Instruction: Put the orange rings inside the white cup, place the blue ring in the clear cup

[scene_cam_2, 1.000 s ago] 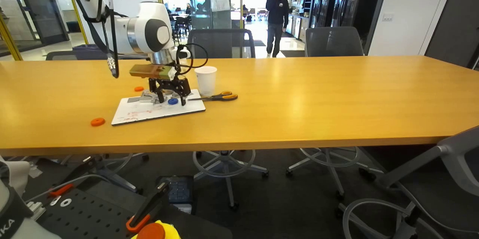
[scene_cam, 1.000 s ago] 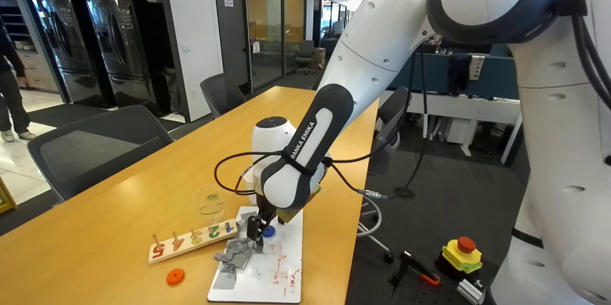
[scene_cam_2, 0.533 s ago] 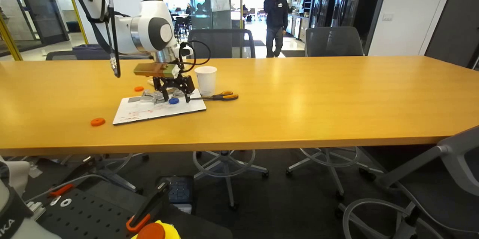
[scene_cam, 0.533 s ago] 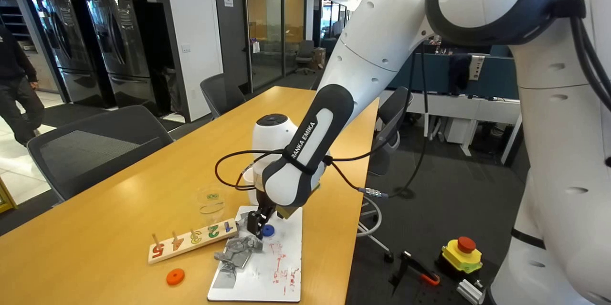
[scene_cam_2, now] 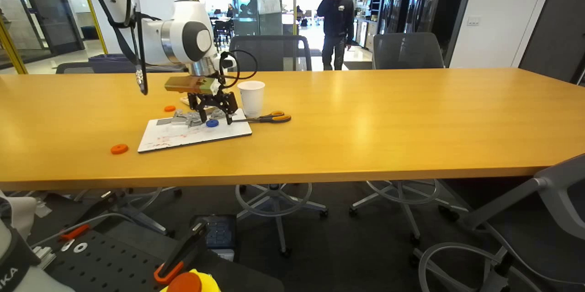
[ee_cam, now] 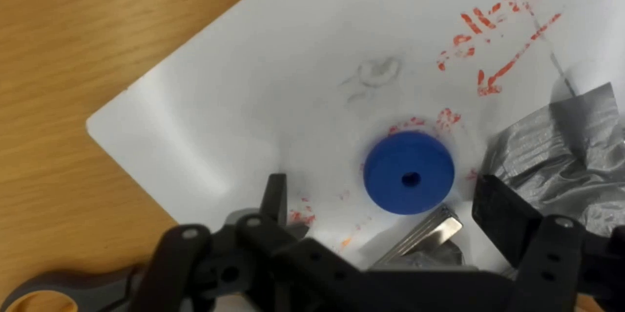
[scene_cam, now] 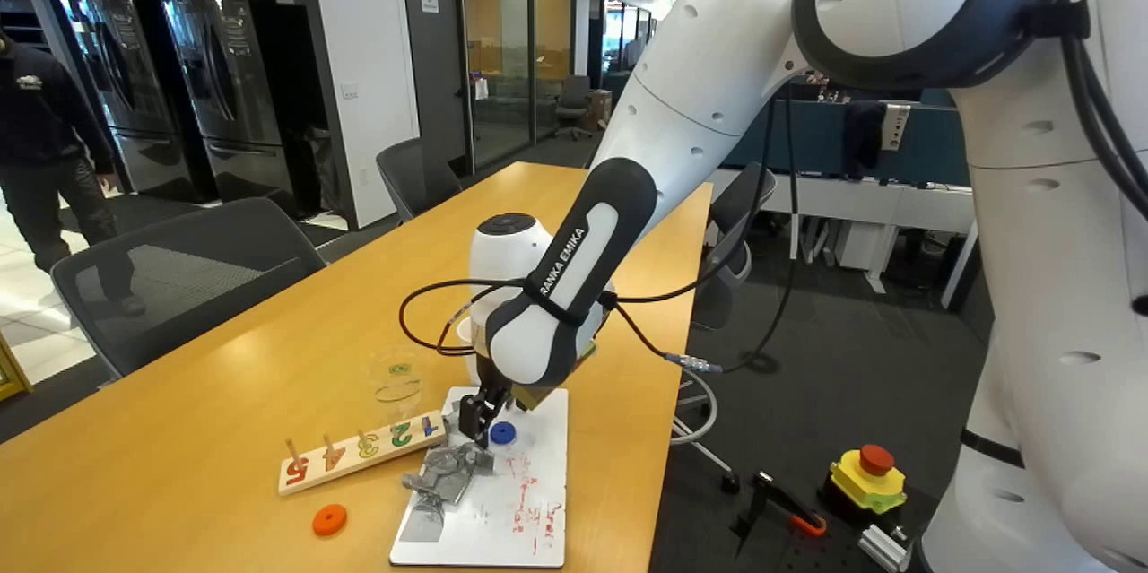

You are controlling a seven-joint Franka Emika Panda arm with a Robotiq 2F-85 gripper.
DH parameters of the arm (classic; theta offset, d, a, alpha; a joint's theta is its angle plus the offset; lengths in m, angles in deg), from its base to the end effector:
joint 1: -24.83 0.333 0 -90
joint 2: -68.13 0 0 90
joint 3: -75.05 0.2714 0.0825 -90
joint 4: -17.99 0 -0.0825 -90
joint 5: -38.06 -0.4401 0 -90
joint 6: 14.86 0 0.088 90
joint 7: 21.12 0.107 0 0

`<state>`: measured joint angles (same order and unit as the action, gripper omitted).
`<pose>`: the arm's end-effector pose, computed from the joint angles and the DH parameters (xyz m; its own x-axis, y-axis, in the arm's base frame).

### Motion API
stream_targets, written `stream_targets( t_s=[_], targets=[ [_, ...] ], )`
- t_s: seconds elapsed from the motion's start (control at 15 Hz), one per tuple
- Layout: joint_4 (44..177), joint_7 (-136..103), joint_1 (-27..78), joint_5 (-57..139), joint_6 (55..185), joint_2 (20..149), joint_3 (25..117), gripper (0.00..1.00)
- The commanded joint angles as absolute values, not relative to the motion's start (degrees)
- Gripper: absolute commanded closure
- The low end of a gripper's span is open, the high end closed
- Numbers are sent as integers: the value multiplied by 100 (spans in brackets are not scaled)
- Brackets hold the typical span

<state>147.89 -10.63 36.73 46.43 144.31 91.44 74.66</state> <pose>0.5410 0.1164 0.0964 0.9820 0.1535 0.1098 0.1489 -0.9876 0.0491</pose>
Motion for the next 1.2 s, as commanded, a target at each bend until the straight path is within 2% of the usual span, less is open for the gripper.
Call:
stream_targets(
  t_s=[0.0, 0.2, 0.47, 1.13],
  targets=[
    [14577, -1132, 3607, 4527, 14295, 9219, 7540, 29],
    [14502, -1105, 3641, 4558, 14133, 9217, 7525, 54],
    [14390, -1055, 3669, 4627, 13840, 9187, 7512, 82],
    [14288, -1068, 3667, 4672, 13386, 8684, 7543, 84]
  ],
)
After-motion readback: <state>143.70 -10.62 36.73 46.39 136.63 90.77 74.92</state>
